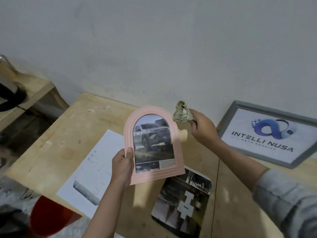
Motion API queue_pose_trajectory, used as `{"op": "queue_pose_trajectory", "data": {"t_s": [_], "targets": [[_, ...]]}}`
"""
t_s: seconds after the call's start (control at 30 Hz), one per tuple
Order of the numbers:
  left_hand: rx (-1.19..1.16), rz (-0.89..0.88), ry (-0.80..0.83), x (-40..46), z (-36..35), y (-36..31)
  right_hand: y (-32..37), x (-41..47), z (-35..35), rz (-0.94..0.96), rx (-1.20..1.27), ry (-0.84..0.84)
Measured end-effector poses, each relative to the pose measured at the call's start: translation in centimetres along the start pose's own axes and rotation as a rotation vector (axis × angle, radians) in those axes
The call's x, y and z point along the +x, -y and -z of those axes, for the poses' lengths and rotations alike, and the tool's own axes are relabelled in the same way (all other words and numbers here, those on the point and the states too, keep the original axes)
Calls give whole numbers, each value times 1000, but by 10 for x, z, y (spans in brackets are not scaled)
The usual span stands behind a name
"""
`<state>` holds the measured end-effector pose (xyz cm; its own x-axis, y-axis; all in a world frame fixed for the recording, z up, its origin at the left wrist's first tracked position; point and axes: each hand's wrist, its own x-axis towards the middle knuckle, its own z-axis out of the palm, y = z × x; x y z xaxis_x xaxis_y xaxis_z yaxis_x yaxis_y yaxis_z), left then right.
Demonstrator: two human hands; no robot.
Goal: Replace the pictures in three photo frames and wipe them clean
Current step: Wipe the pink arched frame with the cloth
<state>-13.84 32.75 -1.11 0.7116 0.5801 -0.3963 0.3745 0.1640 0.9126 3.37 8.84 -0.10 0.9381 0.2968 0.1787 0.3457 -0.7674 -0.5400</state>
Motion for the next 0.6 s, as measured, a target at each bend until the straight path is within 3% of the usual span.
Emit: {"op": "queue_pose_trajectory", "data": {"t_s": [0.1, 0.2, 0.27, 0.47, 0.6], "targets": [[44, -93, 64, -10, -20, -11, 23, -12, 33, 284, -72, -123], [100, -195, 141, -37, -46, -30, 30, -21, 55, 591, -322, -219], [111, -265, 175, -56, -63, -38, 25, -26, 69, 689, -486, -257], [12, -313, 196, -83, -85, -52, 1, -73, 110, 612, -627, -345], [18, -353, 222, -102, -97, -65, -9, -129, 120, 492, -629, -300]]}}
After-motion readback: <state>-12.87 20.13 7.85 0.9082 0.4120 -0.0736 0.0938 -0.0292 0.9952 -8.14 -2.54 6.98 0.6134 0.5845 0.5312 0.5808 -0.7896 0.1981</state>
